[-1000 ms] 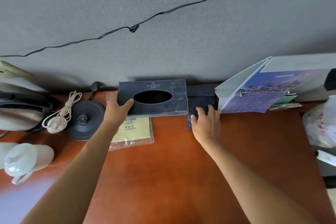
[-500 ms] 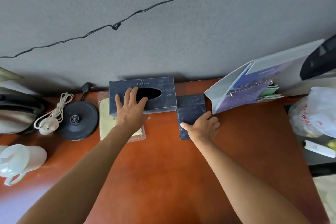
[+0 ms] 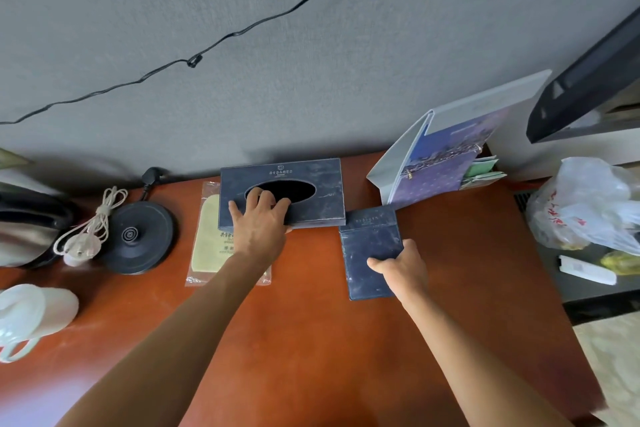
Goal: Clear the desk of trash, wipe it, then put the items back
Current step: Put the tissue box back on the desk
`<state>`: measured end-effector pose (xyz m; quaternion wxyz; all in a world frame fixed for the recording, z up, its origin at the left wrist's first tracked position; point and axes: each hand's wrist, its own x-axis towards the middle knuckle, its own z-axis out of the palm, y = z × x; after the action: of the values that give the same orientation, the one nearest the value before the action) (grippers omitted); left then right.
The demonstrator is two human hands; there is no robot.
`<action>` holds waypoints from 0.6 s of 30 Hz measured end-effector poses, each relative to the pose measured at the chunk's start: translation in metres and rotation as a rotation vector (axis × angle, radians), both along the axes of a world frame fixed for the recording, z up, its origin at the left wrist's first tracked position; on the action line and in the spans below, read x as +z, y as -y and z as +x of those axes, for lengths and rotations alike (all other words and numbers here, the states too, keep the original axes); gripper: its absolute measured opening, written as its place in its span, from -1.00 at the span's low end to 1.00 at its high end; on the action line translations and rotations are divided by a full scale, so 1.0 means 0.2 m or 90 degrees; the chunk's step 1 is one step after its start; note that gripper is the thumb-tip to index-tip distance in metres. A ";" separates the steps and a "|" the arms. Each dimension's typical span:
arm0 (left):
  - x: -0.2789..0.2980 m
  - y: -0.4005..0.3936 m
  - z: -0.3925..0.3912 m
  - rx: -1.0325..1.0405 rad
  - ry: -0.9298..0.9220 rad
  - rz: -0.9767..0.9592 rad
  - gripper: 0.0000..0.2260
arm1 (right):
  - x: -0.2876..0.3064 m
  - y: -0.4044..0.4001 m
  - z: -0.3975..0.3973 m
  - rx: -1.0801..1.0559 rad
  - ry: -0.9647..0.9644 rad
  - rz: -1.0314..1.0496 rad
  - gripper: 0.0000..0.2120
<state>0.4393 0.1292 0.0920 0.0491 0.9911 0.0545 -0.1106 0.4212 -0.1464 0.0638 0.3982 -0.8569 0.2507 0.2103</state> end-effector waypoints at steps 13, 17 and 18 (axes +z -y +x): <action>-0.06 0.30 0.08 -0.034 -0.037 0.032 -0.62 | -0.02 0.30 -0.17 -0.035 -0.013 -0.022 -0.51; -0.08 0.33 0.12 -0.022 -0.025 0.049 -0.62 | -0.05 0.31 -0.18 -0.006 -0.005 -0.057 -0.48; -0.08 0.34 0.13 -0.016 -0.022 0.051 -0.62 | -0.05 0.31 -0.18 0.013 -0.007 -0.083 -0.47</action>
<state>0.4654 0.0605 0.0754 0.0070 0.9909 0.0471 -0.1260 0.3854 -0.2077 0.0531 0.3381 -0.8824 0.2574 0.2022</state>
